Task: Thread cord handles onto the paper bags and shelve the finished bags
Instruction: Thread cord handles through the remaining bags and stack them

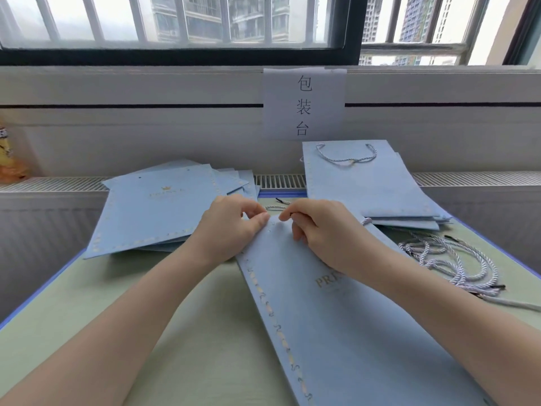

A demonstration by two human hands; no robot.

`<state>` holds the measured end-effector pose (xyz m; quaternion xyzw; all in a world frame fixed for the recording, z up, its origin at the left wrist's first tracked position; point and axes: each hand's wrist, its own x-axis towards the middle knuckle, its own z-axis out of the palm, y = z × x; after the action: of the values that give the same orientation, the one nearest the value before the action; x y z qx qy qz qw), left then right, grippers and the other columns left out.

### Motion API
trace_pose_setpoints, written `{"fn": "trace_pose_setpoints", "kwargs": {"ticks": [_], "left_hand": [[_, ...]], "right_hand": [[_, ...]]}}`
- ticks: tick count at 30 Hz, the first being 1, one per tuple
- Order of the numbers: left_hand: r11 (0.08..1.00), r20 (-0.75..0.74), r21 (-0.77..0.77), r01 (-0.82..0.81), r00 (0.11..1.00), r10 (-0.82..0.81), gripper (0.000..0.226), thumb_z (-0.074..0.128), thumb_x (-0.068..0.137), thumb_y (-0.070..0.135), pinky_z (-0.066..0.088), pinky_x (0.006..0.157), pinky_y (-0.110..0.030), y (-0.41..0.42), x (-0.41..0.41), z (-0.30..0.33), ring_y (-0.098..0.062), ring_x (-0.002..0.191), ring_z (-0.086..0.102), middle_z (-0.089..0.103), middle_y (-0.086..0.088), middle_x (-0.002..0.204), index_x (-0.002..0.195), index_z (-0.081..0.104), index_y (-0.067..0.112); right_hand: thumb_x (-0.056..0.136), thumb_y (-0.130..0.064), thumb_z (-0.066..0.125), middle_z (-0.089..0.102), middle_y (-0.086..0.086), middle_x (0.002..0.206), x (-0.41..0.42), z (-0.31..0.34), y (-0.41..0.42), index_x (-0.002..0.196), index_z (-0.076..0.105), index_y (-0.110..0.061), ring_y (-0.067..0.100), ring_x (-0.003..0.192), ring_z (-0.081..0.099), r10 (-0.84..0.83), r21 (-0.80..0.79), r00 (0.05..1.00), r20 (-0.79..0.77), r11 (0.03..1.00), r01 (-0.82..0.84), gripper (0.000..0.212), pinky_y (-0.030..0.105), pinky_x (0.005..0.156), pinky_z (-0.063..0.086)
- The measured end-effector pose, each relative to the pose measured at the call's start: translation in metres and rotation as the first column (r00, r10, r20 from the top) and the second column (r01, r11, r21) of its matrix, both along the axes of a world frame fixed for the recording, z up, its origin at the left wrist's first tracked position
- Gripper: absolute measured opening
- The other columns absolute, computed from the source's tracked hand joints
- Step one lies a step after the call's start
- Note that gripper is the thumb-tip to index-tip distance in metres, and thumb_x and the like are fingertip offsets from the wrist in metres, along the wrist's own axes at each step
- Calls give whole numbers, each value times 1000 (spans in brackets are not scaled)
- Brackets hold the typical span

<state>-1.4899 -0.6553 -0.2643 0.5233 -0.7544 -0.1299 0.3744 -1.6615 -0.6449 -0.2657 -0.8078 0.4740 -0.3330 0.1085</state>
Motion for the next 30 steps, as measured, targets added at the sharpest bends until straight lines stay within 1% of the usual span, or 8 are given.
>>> {"fn": "trace_pose_setpoints", "kwargs": {"ticks": [5, 10, 14, 17, 21, 23, 27, 30], "left_hand": [[986, -91, 120, 115, 990, -104, 18, 54, 94, 13, 48, 70, -24, 5, -3, 3, -14, 76, 61, 70, -5, 84, 93, 72, 13], [957, -277, 252, 143, 958, -71, 22, 53, 95, 12, 49, 73, -20, 7, -2, 8, -6, 76, 63, 72, 4, 85, 88, 72, 20], [915, -396, 351, 199, 917, -48, 18, 56, 93, 12, 50, 73, -26, 8, 2, 12, -14, 76, 64, 71, -2, 83, 86, 73, 15], [879, -498, 405, 252, 867, -19, 15, 60, 91, 16, 51, 61, -25, 10, 4, 16, -19, 70, 63, 69, -9, 80, 83, 71, 10], [854, -566, 418, 309, 824, -21, 19, 60, 91, 18, 53, 60, -26, 12, 3, 19, -20, 67, 64, 69, -8, 78, 77, 72, 13], [845, -600, 422, 328, 800, -11, 21, 57, 92, 18, 54, 64, -29, 12, 4, 20, -21, 70, 66, 71, -9, 81, 81, 74, 12], [808, -635, 458, 371, 773, 5, 29, 41, 87, 3, 52, 59, -25, 11, 6, 20, -21, 69, 63, 70, -11, 81, 87, 70, 4], [772, -626, 510, 380, 779, 29, 32, 34, 80, -1, 48, 55, -25, 11, 8, 18, -20, 62, 59, 67, -9, 76, 83, 65, 7]], "right_hand": [[95, -12, 50, 63, -6, 67, 0, 5, 5, 96, 48, -14, 19, 65, 56, 14, -76, 1000, 22, 997, -12, 3, 36, 65, 48], [86, -15, 67, 61, -7, 67, 2, 1, 4, 83, 60, -11, 14, 59, 54, 42, -227, 999, 9, 973, -39, 8, 33, 63, 48], [83, -13, 59, 63, 0, 73, 5, -7, 1, 80, 65, -5, 15, 62, 54, 76, -368, 997, 14, 928, -65, 10, 33, 60, 46], [84, -13, 58, 62, 4, 74, 8, -9, 2, 79, 64, -5, 21, 62, 55, 52, -451, 999, -15, 891, -53, 11, 34, 58, 45], [88, -12, 56, 53, 5, 73, 13, -11, 7, 78, 61, -3, 21, 65, 48, 23, -545, 996, -81, 836, -64, 14, 22, 59, 33], [90, -15, 50, 53, 5, 74, 15, -11, 8, 79, 61, -3, 20, 67, 46, 45, -552, 996, -77, 830, -80, 20, 21, 61, 32], [92, -17, 42, 57, 9, 79, 12, -11, 6, 88, 66, -3, 26, 68, 54, 153, -474, 987, -46, 866, -156, 28, 36, 60, 46], [92, -17, 43, 58, 8, 82, 11, -14, 5, 92, 68, -5, 25, 70, 56, 202, -418, 979, -24, 888, -193, 27, 34, 63, 45]]}}
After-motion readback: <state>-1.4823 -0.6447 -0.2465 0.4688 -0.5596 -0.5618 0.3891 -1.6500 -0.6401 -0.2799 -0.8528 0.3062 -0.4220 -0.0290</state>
